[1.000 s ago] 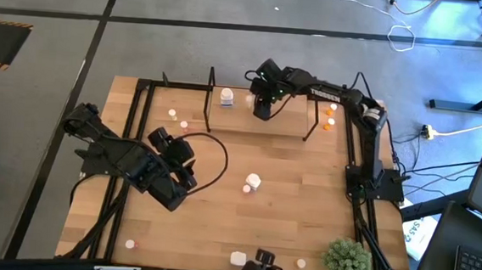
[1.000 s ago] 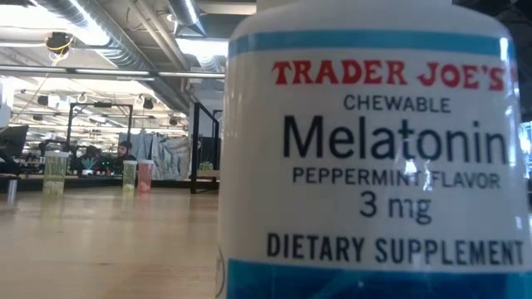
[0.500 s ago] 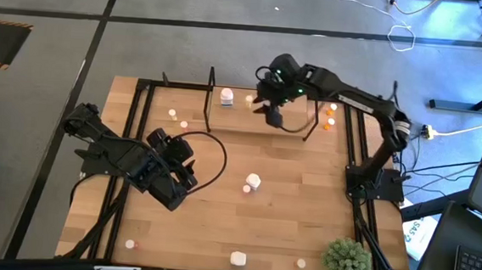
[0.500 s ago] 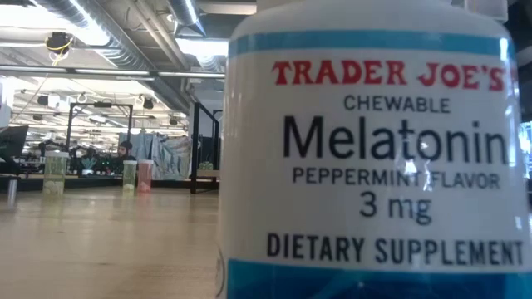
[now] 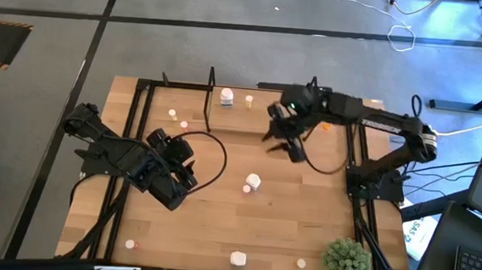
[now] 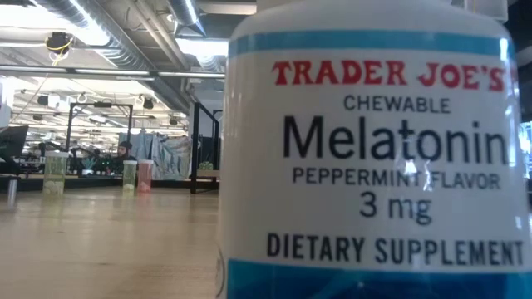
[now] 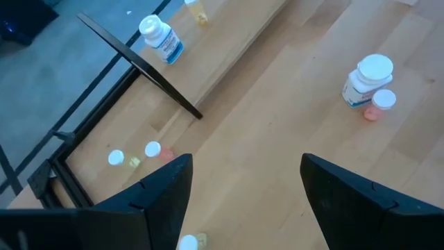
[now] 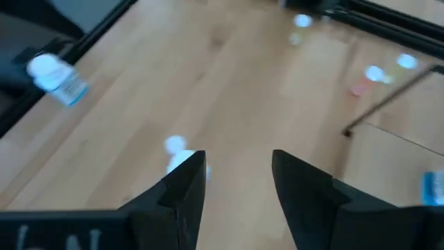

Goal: Pick and place medicine bottles onto shelf by color
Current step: Put the middle red pill bottle on the shelf

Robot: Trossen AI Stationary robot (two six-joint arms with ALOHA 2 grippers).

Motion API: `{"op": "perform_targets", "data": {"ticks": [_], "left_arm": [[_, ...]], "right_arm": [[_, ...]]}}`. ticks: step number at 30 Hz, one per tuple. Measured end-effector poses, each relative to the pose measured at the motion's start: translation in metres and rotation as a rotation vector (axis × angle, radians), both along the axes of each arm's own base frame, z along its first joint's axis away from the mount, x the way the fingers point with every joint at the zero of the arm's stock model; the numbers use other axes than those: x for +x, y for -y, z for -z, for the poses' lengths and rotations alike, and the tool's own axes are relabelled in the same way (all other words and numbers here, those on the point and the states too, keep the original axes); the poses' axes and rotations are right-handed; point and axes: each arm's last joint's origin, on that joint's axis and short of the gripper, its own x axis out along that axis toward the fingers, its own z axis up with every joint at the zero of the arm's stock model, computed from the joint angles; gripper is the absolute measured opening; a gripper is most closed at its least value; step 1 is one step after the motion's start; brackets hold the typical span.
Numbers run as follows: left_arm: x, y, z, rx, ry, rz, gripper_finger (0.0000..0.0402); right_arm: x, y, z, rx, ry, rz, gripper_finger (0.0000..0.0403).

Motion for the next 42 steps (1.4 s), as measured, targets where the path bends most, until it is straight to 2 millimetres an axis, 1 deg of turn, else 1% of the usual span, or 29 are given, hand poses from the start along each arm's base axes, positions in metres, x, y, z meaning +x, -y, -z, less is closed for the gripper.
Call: {"op": "perform_targets", "data": {"ticks": [5,7,11,13,16,20,26,35,42], "left_arm": [[0.000,0.000,0.000,-0.003,-0.001,0.000,0.0263],[0.000,0.000,0.000,-0.003,-0.001,0.000,0.0263],[0.000,0.000,0.000,-0.003,-0.001,-0.001,0.0263],[0.000,0.000,0.000,-0.009,0.006,-0.009,0.0263],[0.000,0.000,0.000,-0.015,0.014,-0.018,0.0263],[0.001,0.001,0.002,-0.024,0.001,-0.017,0.0263],[0.001,0.003,0.007,-0.094,-0.034,-0.029,0.0263],[-0.004,0.009,0.037,-0.229,-0.170,-0.100,0.0263],[-0.013,0.018,0.060,-0.398,-0.284,-0.210,0.0263]], "right_arm": [[-0.016,-0.030,0.023,-0.004,-0.046,-0.096,0.0169],[-0.020,-0.042,0.032,-0.044,-0.054,-0.133,0.0169],[-0.021,-0.065,0.047,-0.182,-0.086,-0.151,0.0169],[-0.020,-0.075,0.050,-0.237,-0.093,-0.147,0.0169],[-0.020,-0.085,0.053,-0.251,-0.108,-0.133,0.0169],[-0.020,-0.091,0.052,-0.194,-0.121,-0.099,0.0169],[-0.021,-0.093,0.052,-0.123,-0.152,-0.025,0.0169],[-0.020,-0.094,0.052,-0.126,-0.141,-0.034,0.0169],[-0.020,-0.097,0.052,-0.134,-0.136,-0.055,0.0169]]}}
